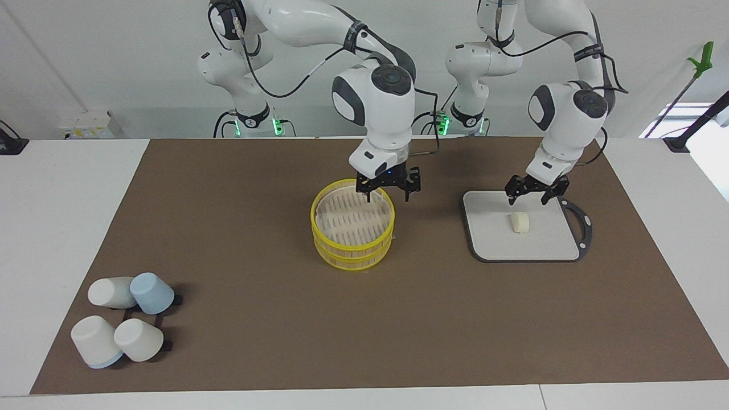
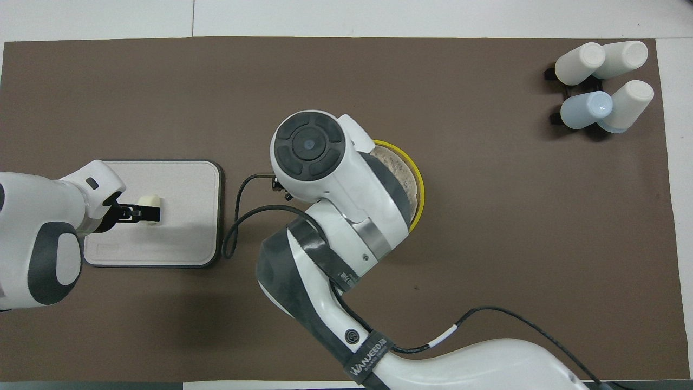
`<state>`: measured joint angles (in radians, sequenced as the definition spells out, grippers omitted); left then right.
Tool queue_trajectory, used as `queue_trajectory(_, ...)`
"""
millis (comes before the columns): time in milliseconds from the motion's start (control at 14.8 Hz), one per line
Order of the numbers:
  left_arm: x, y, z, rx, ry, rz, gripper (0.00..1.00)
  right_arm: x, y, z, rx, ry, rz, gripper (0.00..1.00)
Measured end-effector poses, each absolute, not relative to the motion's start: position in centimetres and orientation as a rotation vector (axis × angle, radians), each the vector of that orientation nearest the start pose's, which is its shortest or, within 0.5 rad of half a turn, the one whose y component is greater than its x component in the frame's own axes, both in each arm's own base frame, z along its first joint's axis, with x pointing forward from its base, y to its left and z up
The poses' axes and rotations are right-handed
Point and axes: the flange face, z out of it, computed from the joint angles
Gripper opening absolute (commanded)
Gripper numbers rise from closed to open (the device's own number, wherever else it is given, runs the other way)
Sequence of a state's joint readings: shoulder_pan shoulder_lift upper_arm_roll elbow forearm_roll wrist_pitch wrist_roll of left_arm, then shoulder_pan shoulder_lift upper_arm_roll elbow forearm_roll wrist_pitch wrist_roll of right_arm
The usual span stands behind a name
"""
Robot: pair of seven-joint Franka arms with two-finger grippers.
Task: Place bun in steamer
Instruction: 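Grasp the white bun with the left gripper while the right gripper grasps the lid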
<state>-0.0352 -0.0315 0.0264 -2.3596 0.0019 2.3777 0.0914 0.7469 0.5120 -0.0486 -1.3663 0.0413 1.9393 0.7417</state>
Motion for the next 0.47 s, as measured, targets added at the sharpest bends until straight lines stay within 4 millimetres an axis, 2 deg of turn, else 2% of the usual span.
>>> queue_trajectory(135, 50.5, -0.4, 32.2, -3.132, 0.168, -0.086, 1.00, 52.7, 48.1, 39.9, -3.107, 0.046, -0.064, 1.00)
queue_trajectory(269, 50.6, -0.2, 31.8, -3.130, 0.178, -0.094, 1.00, 52.1, 48.5, 38.6, -3.116, 0.021, -0.071, 1.00)
queue_trajectory(337, 50.7, -0.2, 31.8, -3.129, 0.180, -0.102, 0.90, 51.8, 48.6, 38.2, -3.117, 0.008, -0.075, 1.00)
queue_trajectory(404, 50.8, -0.2, 31.9, -3.128, 0.181, -0.116, 0.78, 51.5, 48.6, 37.9, -3.121, -0.006, -0.077, 0.78)
queue_trajectory(472, 50.8, -0.2, 31.9, -3.127, 0.181, -0.127, 0.60, 51.4, 48.5, 37.6, -3.126, -0.020, -0.073, 0.53)
